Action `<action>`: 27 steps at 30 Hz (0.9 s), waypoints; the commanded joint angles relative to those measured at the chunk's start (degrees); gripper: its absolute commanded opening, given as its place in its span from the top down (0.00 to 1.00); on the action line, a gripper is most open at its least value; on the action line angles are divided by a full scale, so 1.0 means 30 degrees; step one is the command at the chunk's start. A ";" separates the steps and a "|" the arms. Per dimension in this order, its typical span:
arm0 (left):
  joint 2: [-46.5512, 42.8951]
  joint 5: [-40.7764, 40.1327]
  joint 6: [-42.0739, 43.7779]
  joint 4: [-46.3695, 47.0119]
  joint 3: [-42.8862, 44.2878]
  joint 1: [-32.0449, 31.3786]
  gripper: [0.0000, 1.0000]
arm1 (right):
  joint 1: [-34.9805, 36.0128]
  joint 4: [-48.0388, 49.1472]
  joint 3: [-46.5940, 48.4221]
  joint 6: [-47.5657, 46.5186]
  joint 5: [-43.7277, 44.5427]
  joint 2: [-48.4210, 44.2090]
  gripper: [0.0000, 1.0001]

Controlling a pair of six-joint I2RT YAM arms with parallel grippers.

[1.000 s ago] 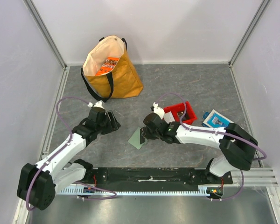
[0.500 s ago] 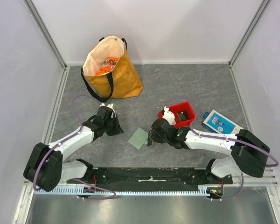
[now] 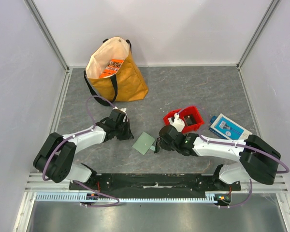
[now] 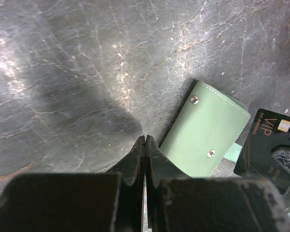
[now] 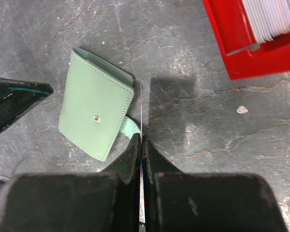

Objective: Put the credit cards into the card holder
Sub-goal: Open the card holder at the center of the board.

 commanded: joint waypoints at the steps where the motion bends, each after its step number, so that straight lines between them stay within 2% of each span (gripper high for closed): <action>1: 0.0503 0.0355 0.0376 0.1106 0.0587 -0.0554 0.98 | -0.0026 0.0602 -0.0673 0.1646 0.0849 -0.0619 1.00; 8: 0.0738 0.0296 -0.0268 0.1370 0.0206 -0.1287 0.98 | -0.0113 0.2537 -0.1436 0.2467 0.0088 -0.0267 1.00; 17: 0.0357 0.0209 -0.1527 0.1487 -0.0322 -0.2547 0.98 | -0.0524 0.4590 -0.1291 0.1502 -0.0879 0.0261 1.00; 27: 0.0212 0.0033 -0.1705 0.1254 0.0029 -0.2958 0.98 | -0.0524 0.3067 0.0026 -0.0811 -0.0819 -0.0970 1.00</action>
